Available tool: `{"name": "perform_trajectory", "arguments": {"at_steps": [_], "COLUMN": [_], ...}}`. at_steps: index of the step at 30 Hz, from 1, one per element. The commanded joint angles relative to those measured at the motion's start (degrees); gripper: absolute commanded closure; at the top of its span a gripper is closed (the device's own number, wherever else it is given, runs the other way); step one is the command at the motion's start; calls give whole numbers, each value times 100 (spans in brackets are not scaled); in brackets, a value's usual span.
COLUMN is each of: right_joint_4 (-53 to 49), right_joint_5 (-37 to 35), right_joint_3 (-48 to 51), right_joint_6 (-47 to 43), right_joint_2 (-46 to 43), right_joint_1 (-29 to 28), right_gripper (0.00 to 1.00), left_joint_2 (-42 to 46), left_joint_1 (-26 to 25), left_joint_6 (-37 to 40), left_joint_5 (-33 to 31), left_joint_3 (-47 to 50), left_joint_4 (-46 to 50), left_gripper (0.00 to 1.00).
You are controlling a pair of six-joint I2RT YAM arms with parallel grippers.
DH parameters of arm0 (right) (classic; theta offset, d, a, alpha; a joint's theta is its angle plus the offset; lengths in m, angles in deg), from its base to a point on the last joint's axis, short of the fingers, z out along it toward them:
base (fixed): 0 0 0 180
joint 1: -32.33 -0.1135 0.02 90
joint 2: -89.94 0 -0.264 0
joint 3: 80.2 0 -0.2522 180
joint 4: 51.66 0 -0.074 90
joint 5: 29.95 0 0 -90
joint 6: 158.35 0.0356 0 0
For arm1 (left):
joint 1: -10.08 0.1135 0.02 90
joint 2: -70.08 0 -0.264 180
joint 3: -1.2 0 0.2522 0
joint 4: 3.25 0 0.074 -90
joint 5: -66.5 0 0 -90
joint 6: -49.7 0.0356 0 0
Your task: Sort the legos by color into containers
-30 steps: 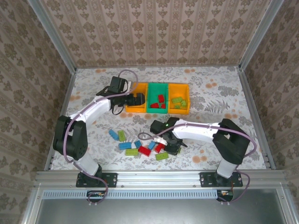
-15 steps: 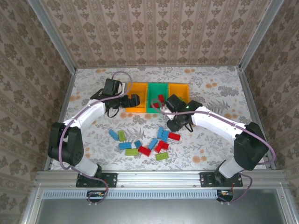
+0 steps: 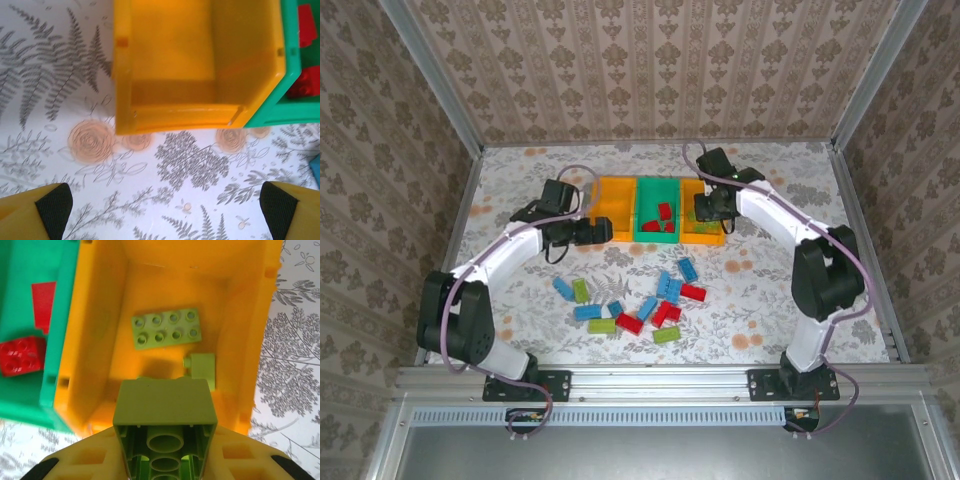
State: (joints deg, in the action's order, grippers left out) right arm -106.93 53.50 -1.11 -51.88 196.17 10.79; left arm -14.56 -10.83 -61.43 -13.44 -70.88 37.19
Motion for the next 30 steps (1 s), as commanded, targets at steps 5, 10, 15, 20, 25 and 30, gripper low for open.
{"name": "perform_trajectory", "arguments": {"at_steps": [5,10,15,20,25,30], "right_joint_4": [-796,-921,-865,-775,-722,-577], "right_joint_5": [-488,-447,-388,-375,-347,-273], "right_joint_3": [-971,-1254,-1256,-1217,-1218,-1084], "right_joint_6": [739,815,836,770,710,709], "right_joint_2": [905,1228,1302,1346,1380,1238], "right_joint_1": [95,123,124,122,121,122], "right_gripper": [64,60,58,53,46,44], "left_joint_2": [673,1018,1427,1822,1804,1459], "left_joint_1": [43,77,181,283,470,731], "left_joint_6": [-146,-368,-926,-1583,-1850,-2004], "left_joint_5": [-585,-812,-799,-704,-509,-85], "left_joint_3": [494,906,1443,1884,2058,2182], "left_joint_4": [914,1344,1486,1359,1270,862], "left_gripper": [0,0,0,0,0,0]}}
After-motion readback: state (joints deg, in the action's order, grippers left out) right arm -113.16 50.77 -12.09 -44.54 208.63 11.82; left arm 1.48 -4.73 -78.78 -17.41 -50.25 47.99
